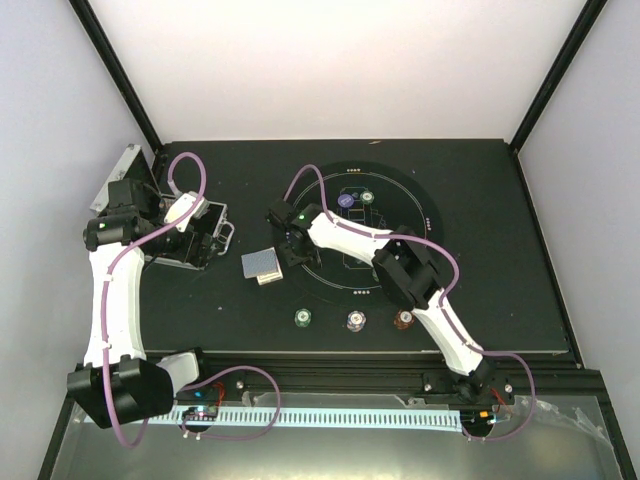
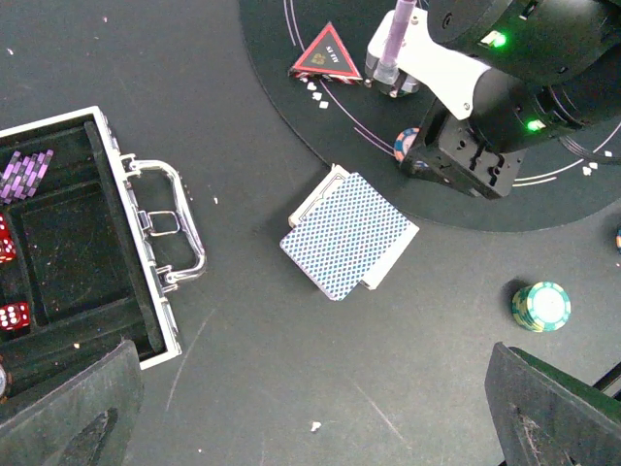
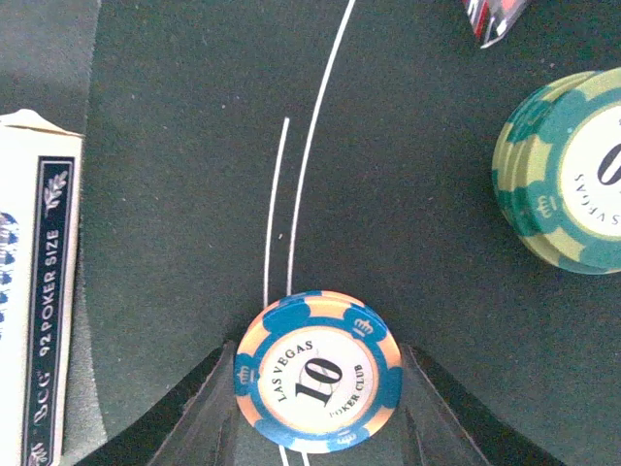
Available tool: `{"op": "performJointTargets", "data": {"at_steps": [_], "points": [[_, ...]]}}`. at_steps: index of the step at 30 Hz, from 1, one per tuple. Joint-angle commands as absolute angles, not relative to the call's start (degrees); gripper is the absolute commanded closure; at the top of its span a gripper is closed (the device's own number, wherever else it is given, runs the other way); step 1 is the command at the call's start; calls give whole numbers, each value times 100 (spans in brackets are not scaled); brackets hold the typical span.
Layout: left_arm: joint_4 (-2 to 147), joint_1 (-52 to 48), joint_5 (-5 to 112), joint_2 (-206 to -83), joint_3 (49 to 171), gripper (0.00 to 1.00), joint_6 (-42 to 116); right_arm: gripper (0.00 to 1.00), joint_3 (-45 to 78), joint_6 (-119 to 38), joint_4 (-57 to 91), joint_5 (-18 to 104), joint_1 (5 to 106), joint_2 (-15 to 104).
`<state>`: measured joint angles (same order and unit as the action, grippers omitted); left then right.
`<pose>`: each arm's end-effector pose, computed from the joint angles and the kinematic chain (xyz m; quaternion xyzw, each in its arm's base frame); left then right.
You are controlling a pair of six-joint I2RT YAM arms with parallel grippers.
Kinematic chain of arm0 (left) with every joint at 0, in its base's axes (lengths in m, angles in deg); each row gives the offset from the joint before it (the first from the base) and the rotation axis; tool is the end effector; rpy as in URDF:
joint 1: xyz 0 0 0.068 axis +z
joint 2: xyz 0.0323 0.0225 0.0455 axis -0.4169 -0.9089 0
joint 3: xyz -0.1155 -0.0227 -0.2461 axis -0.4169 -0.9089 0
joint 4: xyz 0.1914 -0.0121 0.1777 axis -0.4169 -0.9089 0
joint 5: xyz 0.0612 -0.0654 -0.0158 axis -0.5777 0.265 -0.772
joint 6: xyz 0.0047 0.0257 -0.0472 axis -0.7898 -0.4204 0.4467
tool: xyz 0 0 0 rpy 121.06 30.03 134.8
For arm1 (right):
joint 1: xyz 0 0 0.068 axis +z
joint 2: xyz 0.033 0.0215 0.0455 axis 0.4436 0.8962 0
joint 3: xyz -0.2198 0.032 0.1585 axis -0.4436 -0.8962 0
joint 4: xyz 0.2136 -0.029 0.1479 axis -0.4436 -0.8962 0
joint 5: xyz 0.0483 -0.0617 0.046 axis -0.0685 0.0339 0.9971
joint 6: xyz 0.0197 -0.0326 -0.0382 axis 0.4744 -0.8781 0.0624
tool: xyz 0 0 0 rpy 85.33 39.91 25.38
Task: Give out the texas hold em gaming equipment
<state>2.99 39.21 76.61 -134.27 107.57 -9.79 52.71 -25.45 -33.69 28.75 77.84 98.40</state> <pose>0.1956 0.0317 0.3388 0.2310 0.9100 -0.1431 0.3132 0.3047 0.3767 0.1508 -0.2448 0.9591 0.0333 0.1378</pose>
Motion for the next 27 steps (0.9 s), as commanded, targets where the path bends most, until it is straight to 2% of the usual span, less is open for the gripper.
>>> {"op": "performJointTargets", "data": {"at_steps": [1, 11, 27], "points": [[256, 3950, 7650, -13298, 10798, 1, -1013, 88, 5295, -2400, -3125, 2833, 7767, 9921], [264, 3950, 7717, -13280, 10703, 1, -1006, 89, 5834, -2104, -3300, 2607, 7684, 10397], [329, 3951, 7727, -13308, 10595, 1, -1023, 88, 5696, -2097, -3251, 2348, 7411, 10387]]}}
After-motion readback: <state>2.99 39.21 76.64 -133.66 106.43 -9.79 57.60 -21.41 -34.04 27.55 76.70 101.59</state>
